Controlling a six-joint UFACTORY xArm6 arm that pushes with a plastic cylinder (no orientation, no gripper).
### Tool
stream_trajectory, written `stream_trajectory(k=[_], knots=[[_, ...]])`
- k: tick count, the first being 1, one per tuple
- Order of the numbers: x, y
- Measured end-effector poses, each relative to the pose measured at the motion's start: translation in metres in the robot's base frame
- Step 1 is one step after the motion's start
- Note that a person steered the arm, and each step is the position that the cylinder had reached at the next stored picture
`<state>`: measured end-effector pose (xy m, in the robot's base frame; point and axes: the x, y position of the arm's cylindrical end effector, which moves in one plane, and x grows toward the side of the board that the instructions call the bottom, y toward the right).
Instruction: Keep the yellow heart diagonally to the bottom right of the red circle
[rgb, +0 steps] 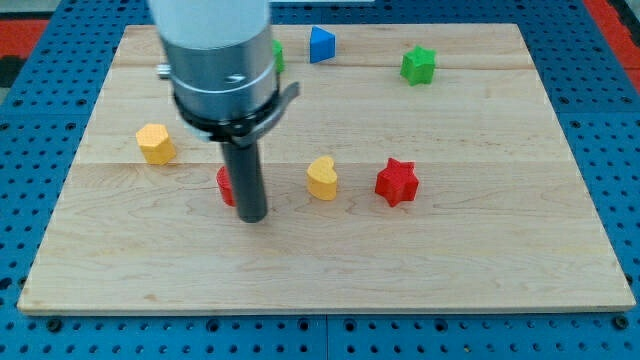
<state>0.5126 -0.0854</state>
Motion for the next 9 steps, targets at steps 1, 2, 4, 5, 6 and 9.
stream_trajectory(k=[1, 2, 4, 5, 6, 9], knots=[[-0.014, -0.012], [-0.029, -0.014], [0.011, 0.002], [0.044, 0.04], [0.052, 0.061], [0.089, 0.189]])
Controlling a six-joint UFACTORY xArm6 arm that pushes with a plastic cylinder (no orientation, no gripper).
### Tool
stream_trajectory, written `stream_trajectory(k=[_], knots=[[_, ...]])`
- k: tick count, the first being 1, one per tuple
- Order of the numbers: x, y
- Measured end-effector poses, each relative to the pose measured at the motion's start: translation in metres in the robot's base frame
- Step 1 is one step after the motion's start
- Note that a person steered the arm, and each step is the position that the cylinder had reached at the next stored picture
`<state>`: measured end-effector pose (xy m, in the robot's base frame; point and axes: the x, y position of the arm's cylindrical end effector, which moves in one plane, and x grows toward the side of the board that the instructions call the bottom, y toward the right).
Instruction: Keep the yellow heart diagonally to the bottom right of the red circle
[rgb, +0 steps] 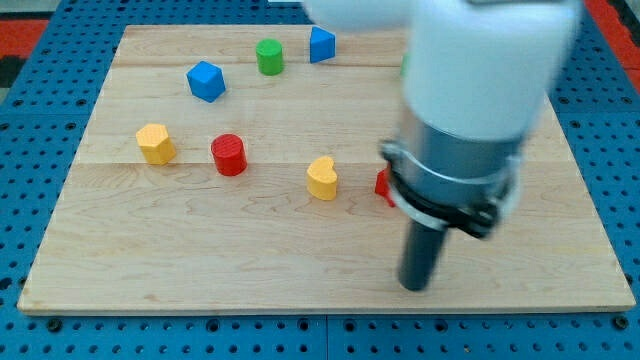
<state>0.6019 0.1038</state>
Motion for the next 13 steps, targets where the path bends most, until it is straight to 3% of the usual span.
stream_trajectory(k=[4, 5, 7, 8, 9, 10, 11, 13], knots=[[0.017, 0.023], [0.015, 0.098], [-0.103, 0.116], [-0.161, 0.106], [-0.192, 0.033], [-0.197, -0.055], [-0.191, -0.1], [-0.162, -0.12]])
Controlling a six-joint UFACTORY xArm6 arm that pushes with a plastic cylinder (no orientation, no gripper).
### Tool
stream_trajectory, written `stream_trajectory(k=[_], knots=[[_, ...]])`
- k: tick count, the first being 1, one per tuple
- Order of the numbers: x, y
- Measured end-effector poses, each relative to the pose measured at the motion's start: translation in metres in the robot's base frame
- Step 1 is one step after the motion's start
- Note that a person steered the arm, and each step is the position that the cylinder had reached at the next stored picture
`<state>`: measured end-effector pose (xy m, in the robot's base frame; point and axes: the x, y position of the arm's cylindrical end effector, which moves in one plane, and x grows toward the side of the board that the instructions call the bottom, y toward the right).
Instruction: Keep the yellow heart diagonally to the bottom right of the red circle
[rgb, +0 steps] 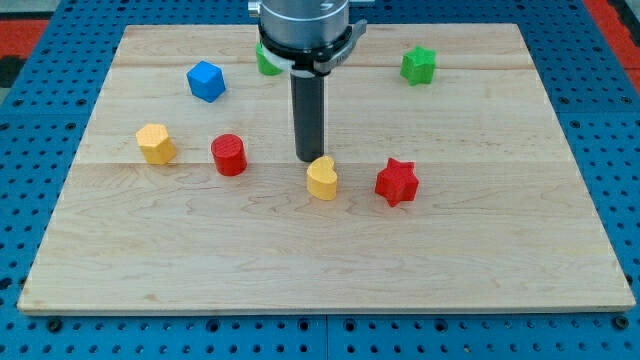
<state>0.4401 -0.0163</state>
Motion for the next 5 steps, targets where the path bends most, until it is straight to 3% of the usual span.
stream_trajectory(k=[2, 3, 4, 5], knots=[[-0.019, 0.023], [0.018, 0.035], [0.033, 0.007], [-0.002, -0.023]])
